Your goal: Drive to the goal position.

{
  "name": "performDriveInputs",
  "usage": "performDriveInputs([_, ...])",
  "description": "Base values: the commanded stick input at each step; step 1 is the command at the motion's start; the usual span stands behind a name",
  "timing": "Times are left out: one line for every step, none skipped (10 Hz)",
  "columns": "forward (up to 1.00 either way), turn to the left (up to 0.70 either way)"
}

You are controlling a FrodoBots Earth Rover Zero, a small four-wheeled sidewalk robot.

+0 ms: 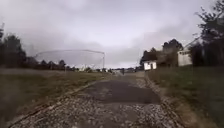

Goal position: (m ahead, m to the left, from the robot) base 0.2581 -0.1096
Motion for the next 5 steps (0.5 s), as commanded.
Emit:
performDriveInputs([0.7,0.0])
performDriveInputs([0.7,0.0])
performDriveInputs([0.7,0.0])
performDriveInputs([0.7,0.0])
performDriveInputs([0.7,0.0])
